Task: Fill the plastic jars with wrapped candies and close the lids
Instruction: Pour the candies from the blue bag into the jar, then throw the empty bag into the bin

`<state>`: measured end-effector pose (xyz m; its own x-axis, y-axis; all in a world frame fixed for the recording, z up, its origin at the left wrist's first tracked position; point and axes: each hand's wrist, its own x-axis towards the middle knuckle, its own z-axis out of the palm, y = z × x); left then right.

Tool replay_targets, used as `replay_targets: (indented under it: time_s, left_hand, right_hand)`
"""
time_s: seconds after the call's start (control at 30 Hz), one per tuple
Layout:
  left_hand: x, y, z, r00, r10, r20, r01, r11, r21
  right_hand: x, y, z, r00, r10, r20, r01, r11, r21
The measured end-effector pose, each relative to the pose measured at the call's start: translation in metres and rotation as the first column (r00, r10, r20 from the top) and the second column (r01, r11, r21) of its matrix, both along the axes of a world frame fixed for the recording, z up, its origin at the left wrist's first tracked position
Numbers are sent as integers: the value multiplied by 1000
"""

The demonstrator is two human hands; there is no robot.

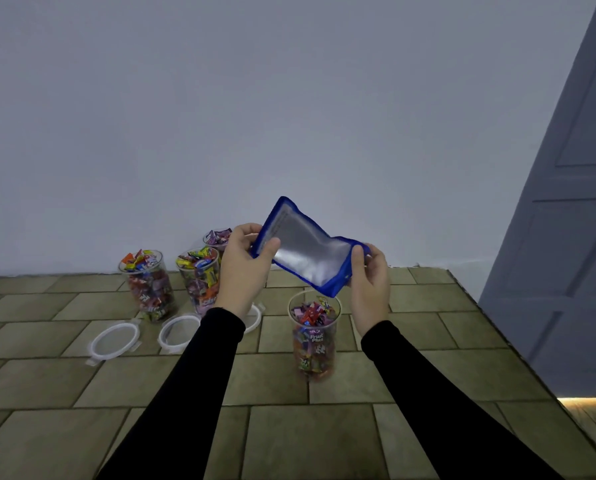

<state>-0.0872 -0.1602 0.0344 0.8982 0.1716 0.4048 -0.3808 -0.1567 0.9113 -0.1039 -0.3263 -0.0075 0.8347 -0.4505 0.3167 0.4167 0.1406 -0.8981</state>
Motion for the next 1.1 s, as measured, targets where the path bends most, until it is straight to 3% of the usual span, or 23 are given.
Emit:
replay_targets:
  time_s: [0.07,0.23,0.37,0.7,0.9,0.97,1.1]
  left_hand:
    - [-2,-2,3,999,-35,-1,35,998,-45]
    - [-9,-7,-3,997,60,58,-69,983,171]
    - [-15,-10,-8,984,158,87,-174,958,226]
    - [-25,-7,-10,976,164,144,-202,929,312]
    - [-35,10,-15,960,247,129,-270,939,215]
    - [-38,23,-13,935,329,133,-349,920,180]
    - [-55,59,-10,852,499,157,-516,851,96]
  right_hand:
    - [3,4,8,998,21,-54,-23,999,-48]
    - [-1,5,21,995,-75,-73,54,964,-262]
    - [-2,1,26,989,-147,-15,124,882,-454]
    - [-2,-2,27,984,-157,-89,91,857,-508]
    - [-13,7,39,990,7,-141,-79,857,-509]
    - [-14,18,40,995,23,-96,-73,827,-558]
    - [-19,58,36,984,70,162,73,675,-734]
